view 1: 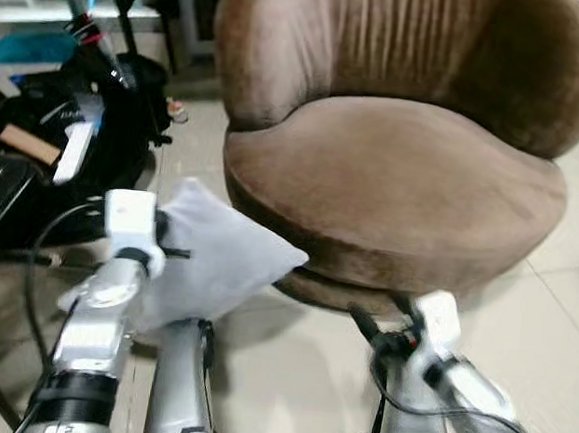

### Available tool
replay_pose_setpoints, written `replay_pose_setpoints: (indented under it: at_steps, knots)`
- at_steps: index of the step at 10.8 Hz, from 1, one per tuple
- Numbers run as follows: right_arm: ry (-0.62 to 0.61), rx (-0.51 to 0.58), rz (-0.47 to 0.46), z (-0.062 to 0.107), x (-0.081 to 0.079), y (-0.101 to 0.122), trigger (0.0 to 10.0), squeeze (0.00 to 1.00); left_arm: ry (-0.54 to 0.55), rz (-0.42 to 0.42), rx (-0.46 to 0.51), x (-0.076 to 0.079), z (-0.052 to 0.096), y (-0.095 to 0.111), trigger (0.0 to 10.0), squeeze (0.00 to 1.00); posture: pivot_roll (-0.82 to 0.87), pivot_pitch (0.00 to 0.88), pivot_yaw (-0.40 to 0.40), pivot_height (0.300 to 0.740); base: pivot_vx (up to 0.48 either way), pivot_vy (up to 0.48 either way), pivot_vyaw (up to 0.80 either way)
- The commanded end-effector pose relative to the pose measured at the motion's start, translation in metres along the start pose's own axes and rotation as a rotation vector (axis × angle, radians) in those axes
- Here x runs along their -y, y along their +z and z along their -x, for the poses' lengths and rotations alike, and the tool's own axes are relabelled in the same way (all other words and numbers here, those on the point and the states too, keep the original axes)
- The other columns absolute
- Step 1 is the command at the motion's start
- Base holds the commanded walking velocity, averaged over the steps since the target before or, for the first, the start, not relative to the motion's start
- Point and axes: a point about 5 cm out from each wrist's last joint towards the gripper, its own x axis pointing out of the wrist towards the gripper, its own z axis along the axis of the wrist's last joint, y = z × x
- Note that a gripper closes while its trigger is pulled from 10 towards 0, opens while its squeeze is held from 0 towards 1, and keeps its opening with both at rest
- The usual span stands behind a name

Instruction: Move the pillow to the sofa from floor

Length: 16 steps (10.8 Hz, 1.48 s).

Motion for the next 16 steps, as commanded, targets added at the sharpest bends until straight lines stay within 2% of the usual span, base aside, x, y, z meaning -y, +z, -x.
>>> replay_pose_setpoints:
  at_steps: [1,2,5,6,10,16]
  knots:
    - [0.0,0.005,0.011,0.0,-0.008,0.002,10.0,0.0,0.001,-0.027,0.043,-0.004,-0.003,0.014,10.0,0.0,-0.05,0.0,0.074,0.471,0.0,0.0,0.0]
    - [0.002,-0.004,0.017,0.001,-0.016,0.001,10.0,0.0,-0.007,-0.036,0.048,-0.002,-0.004,0.017,10.0,0.0,-0.05,0.0,0.074,0.486,0.0,0.0,0.0]
    - [0.013,0.013,0.026,-0.004,-0.015,0.017,10.0,0.0,-0.033,-0.067,0.06,0.003,-0.004,0.018,10.0,0.0,-0.05,0.0,0.07,0.526,0.0,0.0,0.0]
    - [0.022,0.033,0.04,-0.005,-0.022,0.034,10.0,0.0,-0.062,-0.086,0.058,0.008,-0.004,0.018,10.0,0.0,-0.05,0.0,0.068,0.541,0.0,0.0,0.0]
    - [0.044,0.051,0.045,-0.008,-0.04,0.066,10.0,0.0,-0.076,-0.124,0.076,0.013,-0.003,0.02,10.0,0.0,-0.05,0.0,0.068,0.606,0.0,0.0,0.0]
    - [0.043,-0.025,0.009,-0.008,-0.041,0.064,10.0,0.0,-0.084,-0.144,0.094,0.016,-0.004,0.025,10.0,0.0,-0.04,0.0,0.061,0.701,0.0,0.0,0.0]
